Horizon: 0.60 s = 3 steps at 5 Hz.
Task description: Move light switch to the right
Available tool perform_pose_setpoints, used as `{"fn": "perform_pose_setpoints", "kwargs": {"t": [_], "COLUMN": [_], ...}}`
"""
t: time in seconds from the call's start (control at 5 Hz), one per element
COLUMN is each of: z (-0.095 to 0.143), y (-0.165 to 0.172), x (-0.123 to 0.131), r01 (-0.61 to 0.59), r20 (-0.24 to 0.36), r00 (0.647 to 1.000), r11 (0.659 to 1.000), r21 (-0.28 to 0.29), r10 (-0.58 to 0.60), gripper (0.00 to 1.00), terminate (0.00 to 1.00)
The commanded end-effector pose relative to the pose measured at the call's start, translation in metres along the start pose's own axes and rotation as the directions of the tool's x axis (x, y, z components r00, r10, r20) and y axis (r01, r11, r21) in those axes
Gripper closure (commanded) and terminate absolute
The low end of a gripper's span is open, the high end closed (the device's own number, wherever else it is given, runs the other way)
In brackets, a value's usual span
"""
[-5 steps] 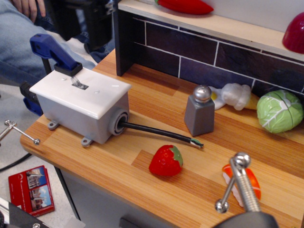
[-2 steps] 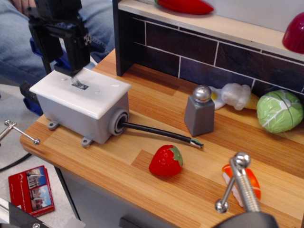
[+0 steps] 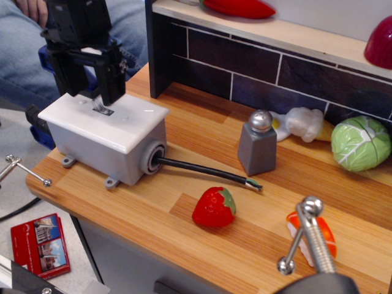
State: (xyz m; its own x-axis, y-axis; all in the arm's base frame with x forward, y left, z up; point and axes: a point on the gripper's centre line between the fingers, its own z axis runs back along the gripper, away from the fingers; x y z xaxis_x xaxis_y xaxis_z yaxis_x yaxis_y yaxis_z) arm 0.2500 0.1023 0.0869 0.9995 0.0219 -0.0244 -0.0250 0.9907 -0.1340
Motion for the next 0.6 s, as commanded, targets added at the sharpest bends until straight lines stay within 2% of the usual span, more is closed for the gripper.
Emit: {"fn": "perform_pose_setpoints", "kwargs": {"t": [0.0,0.2,0.4], "z": [-0.008,-0.013,-0.01], "y": [-0.004,-0.012,-0.025], "x": [0.002,0.007,0.01], "r01": [-0.038,-0.06,-0.077], "r20": [0.053,0.056,0.028], "r00": [0.998,0.997,0.997], "r11": [0.999,0.998,0.996], "r21": [-0.01,-0.016,-0.042], "r10": [0.038,0.06,0.078], "gripper": [0.0,0.0,0.0], "terminate": [0.0,0.0,0.0]}}
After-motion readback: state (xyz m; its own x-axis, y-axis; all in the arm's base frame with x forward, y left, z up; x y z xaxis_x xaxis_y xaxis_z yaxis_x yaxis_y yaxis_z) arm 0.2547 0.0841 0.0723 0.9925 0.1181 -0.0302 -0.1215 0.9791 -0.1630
